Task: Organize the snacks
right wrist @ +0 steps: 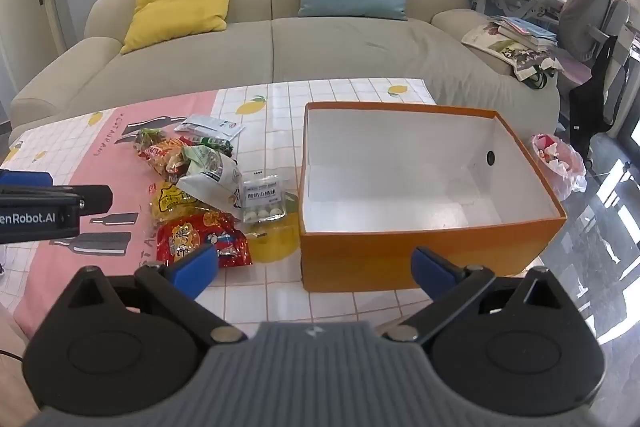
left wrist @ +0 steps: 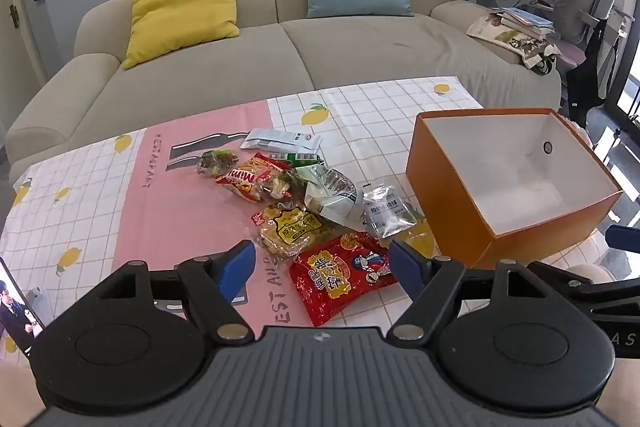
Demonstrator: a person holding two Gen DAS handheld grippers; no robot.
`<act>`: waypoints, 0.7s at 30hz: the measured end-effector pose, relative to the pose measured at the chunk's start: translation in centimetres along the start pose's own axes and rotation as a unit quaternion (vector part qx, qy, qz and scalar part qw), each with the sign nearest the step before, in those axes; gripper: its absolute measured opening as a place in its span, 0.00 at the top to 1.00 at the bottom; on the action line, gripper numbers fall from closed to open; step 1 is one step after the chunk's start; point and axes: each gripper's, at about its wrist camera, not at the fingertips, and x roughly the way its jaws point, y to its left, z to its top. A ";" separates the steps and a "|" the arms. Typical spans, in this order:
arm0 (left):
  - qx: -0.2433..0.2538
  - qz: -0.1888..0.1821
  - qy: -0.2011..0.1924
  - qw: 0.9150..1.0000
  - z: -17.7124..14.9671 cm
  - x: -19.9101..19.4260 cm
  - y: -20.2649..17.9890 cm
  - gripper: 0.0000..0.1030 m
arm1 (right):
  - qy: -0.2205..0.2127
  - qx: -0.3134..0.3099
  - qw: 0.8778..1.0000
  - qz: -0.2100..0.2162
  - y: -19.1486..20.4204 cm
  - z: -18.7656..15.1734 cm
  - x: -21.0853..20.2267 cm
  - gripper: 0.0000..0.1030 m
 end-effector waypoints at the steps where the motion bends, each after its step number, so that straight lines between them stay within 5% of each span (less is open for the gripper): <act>1: 0.000 0.000 0.000 1.000 0.0 0.0 0.0 0.14 | -0.001 0.001 1.000 0.000 0.0 0.1 0.0 0.03; 21: -0.002 -0.002 0.005 1.000 -1.0 0.5 0.3 0.14 | -0.001 0.008 1.000 0.001 -0.1 0.0 0.1 0.03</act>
